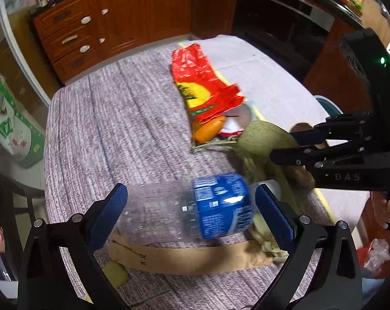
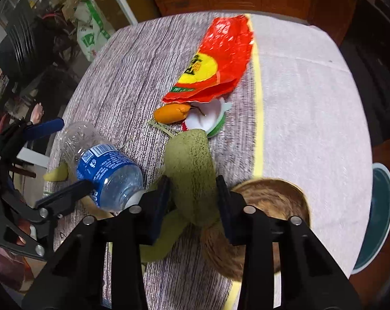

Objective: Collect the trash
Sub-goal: 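Grasp the green melon rind with the right gripper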

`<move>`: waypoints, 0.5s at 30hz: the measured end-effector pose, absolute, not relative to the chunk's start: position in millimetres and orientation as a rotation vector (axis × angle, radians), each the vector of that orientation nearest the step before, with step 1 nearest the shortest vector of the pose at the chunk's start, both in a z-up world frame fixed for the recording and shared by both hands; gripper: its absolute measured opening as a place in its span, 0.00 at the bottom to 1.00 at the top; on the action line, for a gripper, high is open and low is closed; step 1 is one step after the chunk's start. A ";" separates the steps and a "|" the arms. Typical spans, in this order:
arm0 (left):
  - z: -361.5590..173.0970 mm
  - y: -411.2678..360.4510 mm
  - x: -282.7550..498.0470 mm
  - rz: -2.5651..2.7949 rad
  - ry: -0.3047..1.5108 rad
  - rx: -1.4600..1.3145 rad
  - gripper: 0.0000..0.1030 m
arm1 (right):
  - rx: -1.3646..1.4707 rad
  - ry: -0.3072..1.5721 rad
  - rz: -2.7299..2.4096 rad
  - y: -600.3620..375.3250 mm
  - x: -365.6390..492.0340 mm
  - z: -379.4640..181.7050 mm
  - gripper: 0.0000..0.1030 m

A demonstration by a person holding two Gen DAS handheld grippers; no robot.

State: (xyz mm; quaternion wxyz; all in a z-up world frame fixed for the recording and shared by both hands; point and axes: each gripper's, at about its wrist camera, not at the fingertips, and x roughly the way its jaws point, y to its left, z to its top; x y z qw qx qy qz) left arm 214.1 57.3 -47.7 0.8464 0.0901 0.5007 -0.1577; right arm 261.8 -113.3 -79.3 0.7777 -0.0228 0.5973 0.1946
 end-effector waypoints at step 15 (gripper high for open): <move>-44.6 10.4 209.0 -0.411 1.056 0.235 0.96 | 0.079 1.225 0.359 -164.7 241.0 -48.5 0.31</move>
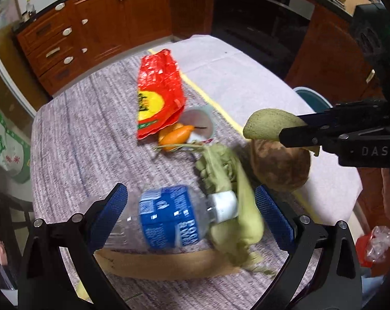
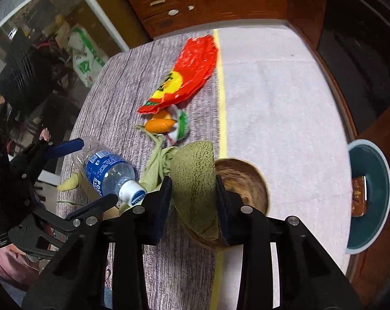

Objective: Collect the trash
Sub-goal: 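Grasp the green melon rind with the right gripper, then grasp the brown coconut shell bowl with the left gripper while the right gripper holds the rind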

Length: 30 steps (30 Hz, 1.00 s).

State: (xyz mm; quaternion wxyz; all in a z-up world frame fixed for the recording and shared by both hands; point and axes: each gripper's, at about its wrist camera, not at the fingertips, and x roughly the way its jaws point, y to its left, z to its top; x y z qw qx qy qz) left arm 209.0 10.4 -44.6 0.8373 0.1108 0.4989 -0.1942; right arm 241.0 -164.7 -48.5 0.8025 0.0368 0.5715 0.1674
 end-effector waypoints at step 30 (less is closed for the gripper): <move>-100.7 -132.3 228.9 -0.626 1.141 0.456 0.15 | 0.345 1.170 0.201 -314.4 226.9 -60.0 0.23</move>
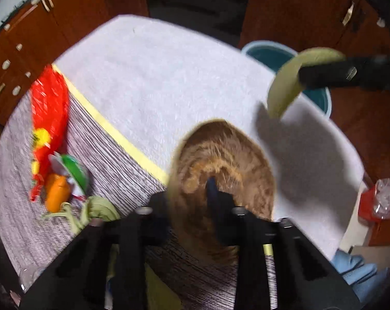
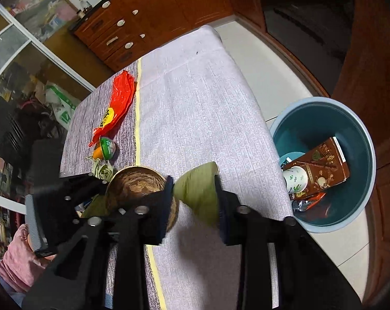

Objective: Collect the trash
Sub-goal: 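Grasp the brown coconut shell bowl with the left gripper while the right gripper holds the rind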

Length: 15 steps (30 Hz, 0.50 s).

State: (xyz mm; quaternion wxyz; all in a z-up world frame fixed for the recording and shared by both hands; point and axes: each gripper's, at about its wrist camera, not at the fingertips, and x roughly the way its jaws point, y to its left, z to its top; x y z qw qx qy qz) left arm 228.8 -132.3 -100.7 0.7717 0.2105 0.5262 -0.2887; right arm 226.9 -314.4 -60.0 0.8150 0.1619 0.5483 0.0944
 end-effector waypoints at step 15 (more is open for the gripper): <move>-88.3 -151.6 211.2 -0.550 1.111 0.476 0.13 | 0.420 1.155 0.238 -327.1 220.6 -72.4 0.12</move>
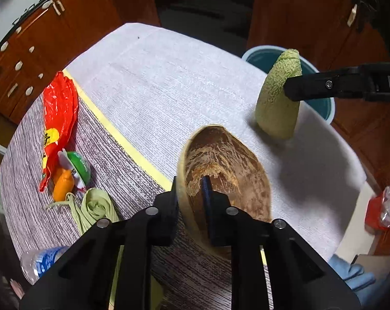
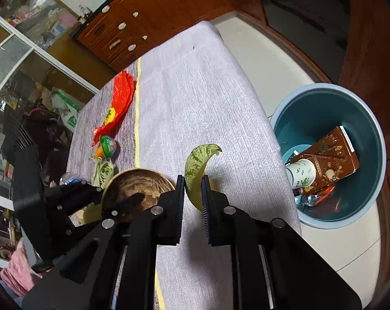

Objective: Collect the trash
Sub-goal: 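Grasp the brown coconut shell bowl with the left gripper while the right gripper holds the rind, then carry the shell and rind over the teal bin and open both grippers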

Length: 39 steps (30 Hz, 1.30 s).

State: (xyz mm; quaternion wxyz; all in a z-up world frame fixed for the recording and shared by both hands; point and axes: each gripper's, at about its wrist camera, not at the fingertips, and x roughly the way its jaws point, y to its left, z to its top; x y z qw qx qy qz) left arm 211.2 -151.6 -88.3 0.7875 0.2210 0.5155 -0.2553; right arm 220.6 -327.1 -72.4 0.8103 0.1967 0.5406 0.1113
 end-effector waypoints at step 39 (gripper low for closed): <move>-138.9 -394.6 264.5 -0.735 1.130 0.589 0.16 | 0.583 1.185 -0.193 -535.1 197.4 -138.3 0.13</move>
